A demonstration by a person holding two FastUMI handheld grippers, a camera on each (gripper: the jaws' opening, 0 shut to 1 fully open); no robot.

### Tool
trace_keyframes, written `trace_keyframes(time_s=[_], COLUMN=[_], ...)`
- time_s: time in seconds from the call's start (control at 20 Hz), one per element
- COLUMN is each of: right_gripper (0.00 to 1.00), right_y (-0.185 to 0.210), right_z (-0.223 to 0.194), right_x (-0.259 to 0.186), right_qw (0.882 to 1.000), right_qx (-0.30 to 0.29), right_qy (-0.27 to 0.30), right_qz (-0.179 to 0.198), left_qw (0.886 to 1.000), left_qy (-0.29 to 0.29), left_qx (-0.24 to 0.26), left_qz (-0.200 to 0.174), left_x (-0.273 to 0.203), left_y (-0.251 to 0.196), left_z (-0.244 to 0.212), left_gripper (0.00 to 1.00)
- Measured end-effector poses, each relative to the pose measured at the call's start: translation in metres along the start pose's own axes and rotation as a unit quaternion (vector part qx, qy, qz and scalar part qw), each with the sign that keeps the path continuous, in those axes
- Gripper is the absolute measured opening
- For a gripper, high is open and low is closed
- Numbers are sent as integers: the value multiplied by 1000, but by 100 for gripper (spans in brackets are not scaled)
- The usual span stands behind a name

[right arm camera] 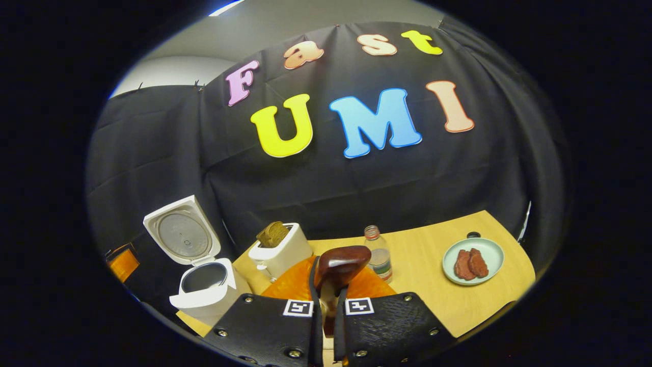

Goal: Close the left gripper, press the button to open the rice cooker; take a wooden spoon from the chopstick holder with the right hand, scoop a spoonful of rice and pour it into the rice cooker, then put the wooden spoon back into the chopstick holder.

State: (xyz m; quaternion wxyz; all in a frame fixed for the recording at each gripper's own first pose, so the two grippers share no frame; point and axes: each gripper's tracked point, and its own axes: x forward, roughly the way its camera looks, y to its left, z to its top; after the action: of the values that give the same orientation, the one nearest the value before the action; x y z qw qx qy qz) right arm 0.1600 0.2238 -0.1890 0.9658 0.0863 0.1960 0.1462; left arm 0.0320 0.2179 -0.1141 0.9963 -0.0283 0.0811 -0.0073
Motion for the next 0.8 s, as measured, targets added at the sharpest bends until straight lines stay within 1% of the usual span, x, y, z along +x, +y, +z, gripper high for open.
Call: trace_keyframes(time_s=[0.1, 0.25, 0.4, 0.45, 0.5, 0.6, 0.7, 0.8], right_gripper=[8, 9, 9, 9, 9, 9, 9, 9], right_y=[11, 16, 14, 13, 11, 11, 18, 37], right_z=[-15, -49, -87, -98, -112, -136, -143, -150], right_x=[15, 45, 68, 73, 79, 84, 83, 77], right_qw=[1000, 996, 988, 986, 984, 985, 988, 990], right_qx=[-25, -81, -142, -156, -163, -141, -112, -78], right_qy=[9, 33, 58, 66, 77, 100, 103, 113], right_qz=[2, 3, -3, -5, -7, -8, -5, 20], left_qw=[1000, 1000, 1000, 1000, 999, 999, 999, 999], left_qy=[6, 16, 23, 27, 33, 42, 46, 49], left_qx=[-1, -6, -6, -2, 0, -1, 1, -6], left_qz=[-2, -1, -3, -3, -2, -2, 5, 12], left_x=[2, 3, 1, 2, 4, 2, 1, -2], left_y=[9, 21, 33, 37, 41, 48, 57, 63], left_z=[-5, -11, -17, -21, -28, -35, -40, -45], left_gripper=[98, 98, 97, 98, 100, 98, 98, 98])
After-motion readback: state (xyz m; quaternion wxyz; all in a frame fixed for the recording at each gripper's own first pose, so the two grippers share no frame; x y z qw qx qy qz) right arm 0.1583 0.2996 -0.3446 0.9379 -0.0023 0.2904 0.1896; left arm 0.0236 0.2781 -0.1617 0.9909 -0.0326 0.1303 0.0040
